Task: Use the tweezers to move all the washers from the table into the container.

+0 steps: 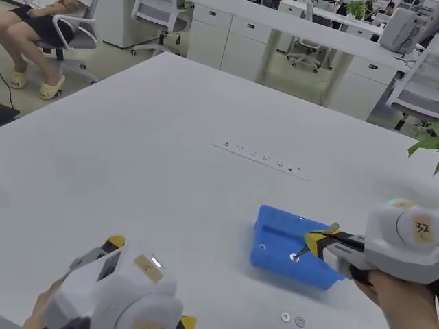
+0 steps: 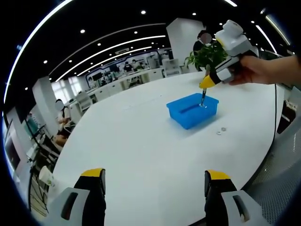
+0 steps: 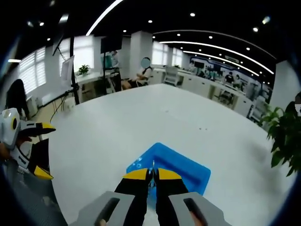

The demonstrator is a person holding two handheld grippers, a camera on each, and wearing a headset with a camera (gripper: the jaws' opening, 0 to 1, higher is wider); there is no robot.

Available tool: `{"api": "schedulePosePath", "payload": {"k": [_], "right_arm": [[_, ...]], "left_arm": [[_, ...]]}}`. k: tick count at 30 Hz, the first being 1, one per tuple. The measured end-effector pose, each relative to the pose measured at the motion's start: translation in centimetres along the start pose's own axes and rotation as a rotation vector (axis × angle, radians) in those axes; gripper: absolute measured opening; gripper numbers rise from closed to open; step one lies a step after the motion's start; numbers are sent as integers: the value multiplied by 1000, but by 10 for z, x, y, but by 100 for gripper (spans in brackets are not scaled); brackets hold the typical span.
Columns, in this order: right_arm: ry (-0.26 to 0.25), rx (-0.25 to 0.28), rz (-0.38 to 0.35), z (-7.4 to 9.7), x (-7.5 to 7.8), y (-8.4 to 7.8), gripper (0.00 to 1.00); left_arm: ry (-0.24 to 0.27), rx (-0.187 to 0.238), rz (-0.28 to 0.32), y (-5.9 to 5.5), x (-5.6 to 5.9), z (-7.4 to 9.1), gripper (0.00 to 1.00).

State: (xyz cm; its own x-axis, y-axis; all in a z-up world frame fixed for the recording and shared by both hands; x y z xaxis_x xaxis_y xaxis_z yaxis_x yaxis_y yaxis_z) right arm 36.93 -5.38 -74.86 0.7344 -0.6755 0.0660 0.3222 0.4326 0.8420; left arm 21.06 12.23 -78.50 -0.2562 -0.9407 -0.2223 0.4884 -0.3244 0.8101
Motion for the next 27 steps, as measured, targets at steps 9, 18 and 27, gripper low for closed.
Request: {"api": "schedulePosePath", "payload": {"k": [9,18,27], "right_arm": [[-3,-27,-10,-24,7,-6,1],[9,-84,4,-47,9,-23,1],[7,-116,9,-60,11,-31,1]], "left_arm": [[1,-7,-3,-2,0,-1,89],[0,-18,-7,-4,1,-2,88],[-7,-25,-11,-5,2,-3,88]]}}
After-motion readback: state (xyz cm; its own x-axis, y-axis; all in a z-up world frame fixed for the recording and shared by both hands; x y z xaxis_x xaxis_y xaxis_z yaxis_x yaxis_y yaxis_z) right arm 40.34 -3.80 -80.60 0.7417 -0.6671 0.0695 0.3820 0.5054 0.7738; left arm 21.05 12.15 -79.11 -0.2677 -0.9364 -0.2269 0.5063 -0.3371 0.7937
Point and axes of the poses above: the centre of the closed fingertips' face, and the gripper's own axes: z roughly backward along the fingers, x roughly to its right, y roughly out of its top, the point moved 1 cm from there along z, roughly backward along the fingers, and after that the axes turned 2 degrees about x, right-handed, at the moved point
